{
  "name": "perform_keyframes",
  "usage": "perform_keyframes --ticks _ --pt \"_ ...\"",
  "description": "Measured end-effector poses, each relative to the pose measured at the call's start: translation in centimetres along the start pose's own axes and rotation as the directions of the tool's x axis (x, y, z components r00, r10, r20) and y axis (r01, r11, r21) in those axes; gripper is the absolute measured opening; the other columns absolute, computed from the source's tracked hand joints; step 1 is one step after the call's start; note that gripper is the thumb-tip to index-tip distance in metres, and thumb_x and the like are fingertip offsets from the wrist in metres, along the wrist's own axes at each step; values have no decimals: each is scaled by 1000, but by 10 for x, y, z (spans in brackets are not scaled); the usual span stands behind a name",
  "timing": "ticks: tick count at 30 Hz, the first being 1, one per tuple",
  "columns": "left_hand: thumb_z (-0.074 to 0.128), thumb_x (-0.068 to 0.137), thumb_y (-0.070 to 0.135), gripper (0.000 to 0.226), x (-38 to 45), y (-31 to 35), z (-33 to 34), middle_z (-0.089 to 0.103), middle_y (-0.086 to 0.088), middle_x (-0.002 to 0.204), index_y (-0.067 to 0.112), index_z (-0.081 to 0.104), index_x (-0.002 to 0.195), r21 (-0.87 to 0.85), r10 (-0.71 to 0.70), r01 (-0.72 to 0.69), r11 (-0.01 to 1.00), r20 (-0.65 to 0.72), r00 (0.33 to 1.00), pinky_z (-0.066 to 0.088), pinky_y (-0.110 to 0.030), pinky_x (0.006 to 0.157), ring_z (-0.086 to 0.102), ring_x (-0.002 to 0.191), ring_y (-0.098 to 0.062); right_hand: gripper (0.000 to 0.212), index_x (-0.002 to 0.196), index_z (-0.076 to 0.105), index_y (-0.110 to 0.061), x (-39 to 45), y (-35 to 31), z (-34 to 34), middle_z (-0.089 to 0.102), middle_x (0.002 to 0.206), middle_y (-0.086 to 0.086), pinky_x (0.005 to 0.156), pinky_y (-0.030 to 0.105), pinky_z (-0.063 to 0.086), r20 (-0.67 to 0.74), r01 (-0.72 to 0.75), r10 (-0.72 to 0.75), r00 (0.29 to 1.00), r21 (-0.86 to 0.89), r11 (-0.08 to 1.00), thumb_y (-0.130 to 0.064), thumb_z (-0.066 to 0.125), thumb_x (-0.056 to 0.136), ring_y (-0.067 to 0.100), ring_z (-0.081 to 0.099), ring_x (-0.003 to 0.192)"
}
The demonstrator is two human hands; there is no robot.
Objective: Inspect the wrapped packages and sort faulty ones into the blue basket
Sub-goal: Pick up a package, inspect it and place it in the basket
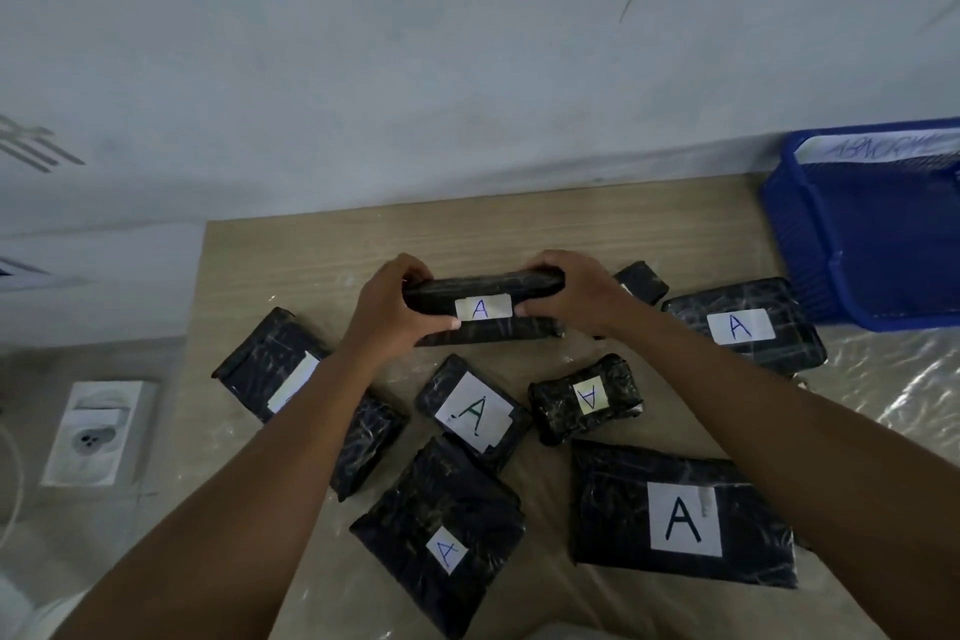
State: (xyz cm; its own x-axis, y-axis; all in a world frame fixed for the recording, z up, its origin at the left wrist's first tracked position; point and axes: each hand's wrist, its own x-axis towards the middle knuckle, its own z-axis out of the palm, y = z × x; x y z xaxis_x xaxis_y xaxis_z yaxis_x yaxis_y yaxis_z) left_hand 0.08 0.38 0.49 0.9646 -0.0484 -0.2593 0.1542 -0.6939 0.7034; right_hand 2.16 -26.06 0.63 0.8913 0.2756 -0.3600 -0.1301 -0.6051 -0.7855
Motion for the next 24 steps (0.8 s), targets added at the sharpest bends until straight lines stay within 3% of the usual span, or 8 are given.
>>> perform_keyframes --ticks 3,5,7,10,13,16,19,24 --pt "97 66 20 58 -12 21 -12 67 6 105 19 61 112 -267 -58 43 963 -47 997 53 -18 71 65 93 -7 38 118 69 -17 -14 -14 -18 73 111 6 89 42 63 -96 -18 64 993 417 909 -15 86 83 29 74 100" --pt "91 73 11 57 -26 37 -12 69 0 112 15 61 122 -559 -133 80 825 -56 989 60 -23 71 71 96 -13 38 121 67 -15 -26 -21 -24 74 112 9 89 49 63 -150 -5 140 979 666 746 -12 82 87 35 74 104" --pt "83 82 10 53 -38 50 -2 71 -6 118 14 60 130 -748 -227 109 655 -57 972 62 -30 79 74 99 -17 34 122 65 -14 -39 -27 -21 75 113 11 90 49 63 -212 40 183 960 751 659 -13 78 91 34 74 105" --pt "76 92 23 40 -53 69 19 74 -12 117 10 63 129 -862 -331 138 487 -36 943 62 -37 84 75 103 -25 25 117 64 -19 -59 -31 -9 75 111 10 89 44 63 -304 69 246 920 745 663 -22 75 95 30 74 104" --pt "74 95 25 22 -68 87 27 77 -4 96 11 71 110 -835 -385 154 528 -74 920 60 -23 65 76 80 -10 28 120 64 -15 -83 -30 -4 75 111 11 83 36 64 -278 51 255 926 762 645 -29 72 97 24 76 99" --pt "78 91 22 11 -81 94 25 77 2 82 13 76 98 -817 -391 125 562 -130 911 58 -21 58 75 70 -8 36 120 66 -12 -102 -26 -6 78 109 9 89 43 63 -214 15 228 950 759 651 -34 76 94 24 77 97" --pt "79 90 24 11 -89 103 23 78 0 85 15 76 96 -805 -396 137 577 -128 909 59 -23 60 76 75 -13 37 117 68 -9 -111 -23 -8 78 107 11 93 50 61 -234 25 228 945 748 663 -32 79 91 30 77 100" --pt "76 91 24 25 -101 116 18 80 -7 102 10 71 112 -820 -260 193 539 56 964 60 -28 76 77 94 -20 25 113 70 -9 -119 -23 -14 78 105 12 87 46 63 -352 88 250 902 717 691 -21 77 93 29 77 97"
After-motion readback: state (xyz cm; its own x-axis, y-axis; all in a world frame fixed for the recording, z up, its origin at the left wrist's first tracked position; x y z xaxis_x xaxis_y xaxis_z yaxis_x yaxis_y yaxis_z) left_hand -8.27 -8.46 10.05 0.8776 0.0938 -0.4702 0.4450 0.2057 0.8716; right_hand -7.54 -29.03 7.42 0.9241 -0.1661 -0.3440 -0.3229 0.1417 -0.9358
